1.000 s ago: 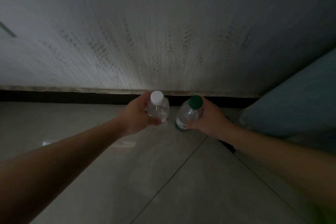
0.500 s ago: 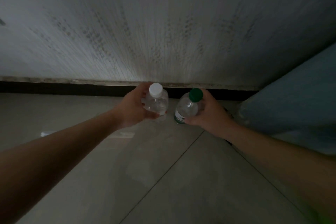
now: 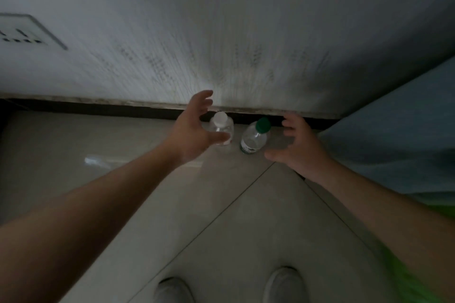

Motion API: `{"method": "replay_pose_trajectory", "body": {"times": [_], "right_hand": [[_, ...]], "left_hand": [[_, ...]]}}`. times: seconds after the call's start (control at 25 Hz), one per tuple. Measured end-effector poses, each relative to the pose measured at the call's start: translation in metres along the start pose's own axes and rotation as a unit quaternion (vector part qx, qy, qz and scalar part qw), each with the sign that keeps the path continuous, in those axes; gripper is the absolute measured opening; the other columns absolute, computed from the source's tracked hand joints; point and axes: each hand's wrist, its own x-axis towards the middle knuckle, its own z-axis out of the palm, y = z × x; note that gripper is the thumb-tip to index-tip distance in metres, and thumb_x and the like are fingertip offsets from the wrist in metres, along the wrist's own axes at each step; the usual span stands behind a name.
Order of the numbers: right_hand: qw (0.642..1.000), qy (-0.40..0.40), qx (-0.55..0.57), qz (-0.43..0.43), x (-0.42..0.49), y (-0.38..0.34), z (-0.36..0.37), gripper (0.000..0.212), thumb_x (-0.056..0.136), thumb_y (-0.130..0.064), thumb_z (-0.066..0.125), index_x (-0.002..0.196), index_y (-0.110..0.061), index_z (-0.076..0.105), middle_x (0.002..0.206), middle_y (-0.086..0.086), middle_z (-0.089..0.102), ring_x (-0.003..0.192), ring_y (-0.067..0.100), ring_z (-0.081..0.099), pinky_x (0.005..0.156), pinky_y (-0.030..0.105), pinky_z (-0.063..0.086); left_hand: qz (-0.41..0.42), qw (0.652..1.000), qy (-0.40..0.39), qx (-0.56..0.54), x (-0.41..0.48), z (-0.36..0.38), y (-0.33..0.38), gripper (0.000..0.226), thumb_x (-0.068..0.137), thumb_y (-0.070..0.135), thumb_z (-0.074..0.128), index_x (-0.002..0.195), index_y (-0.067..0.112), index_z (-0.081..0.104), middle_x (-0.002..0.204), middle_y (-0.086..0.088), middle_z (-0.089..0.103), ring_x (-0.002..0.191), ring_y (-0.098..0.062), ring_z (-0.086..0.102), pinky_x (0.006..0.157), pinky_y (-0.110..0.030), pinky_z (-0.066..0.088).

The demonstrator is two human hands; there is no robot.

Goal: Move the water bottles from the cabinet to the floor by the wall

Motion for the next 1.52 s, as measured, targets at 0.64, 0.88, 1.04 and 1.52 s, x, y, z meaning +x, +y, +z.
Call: {"method": "replay_pose_trajectory", "body": {"times": [0.64,0.88,1.04,1.52], "right_hand": [[0.959,-0.043,-0.260,-0.103,-0.155,-0.276,-0.162,0.059,0.089,-0.045,0.058,0.140,-0.019,0.044,0.142,0.002,0.046,0.130,0.023,0.040,0.107,0.034,0.037],[0.912,-0.003,-0.373,-0.170,-0.214,-0.375,-0.226,0.042,0.092,-0.036,0.047,0.126,-0.012,0.054,0.127,0.008,0.056,0.119,0.028,0.047,0.103,0.040,0.039],[0.896,0.023,-0.402,-0.189,-0.249,-0.435,-0.265,0.036,0.091,-0.032,0.041,0.115,-0.010,0.057,0.122,0.011,0.057,0.115,0.030,0.050,0.101,0.042,0.040],[0.892,0.071,-0.394,-0.209,-0.358,-0.549,-0.352,0.047,0.091,-0.034,0.032,0.126,-0.011,0.054,0.133,0.010,0.055,0.122,0.029,0.048,0.106,0.043,0.038]], "left_hand": [[0.084,0.945,0.041,0.314,-0.138,-0.130,0.300,0.067,0.091,0.044,0.059,0.148,0.017,0.037,0.153,-0.006,0.039,0.141,-0.022,0.035,0.115,-0.037,0.030],[0.109,0.916,0.044,0.383,-0.190,-0.178,0.410,0.059,0.094,0.049,0.052,0.144,0.020,0.043,0.151,-0.006,0.042,0.140,-0.024,0.036,0.114,-0.037,0.030],[0.143,0.904,0.056,0.398,-0.225,-0.208,0.476,0.051,0.097,0.039,0.048,0.142,0.016,0.045,0.142,-0.008,0.051,0.130,-0.029,0.046,0.106,-0.038,0.038],[0.147,0.897,0.113,0.401,-0.328,-0.239,0.602,0.045,0.099,0.037,0.044,0.138,0.015,0.051,0.140,-0.006,0.054,0.130,-0.027,0.047,0.107,-0.036,0.036]]}}
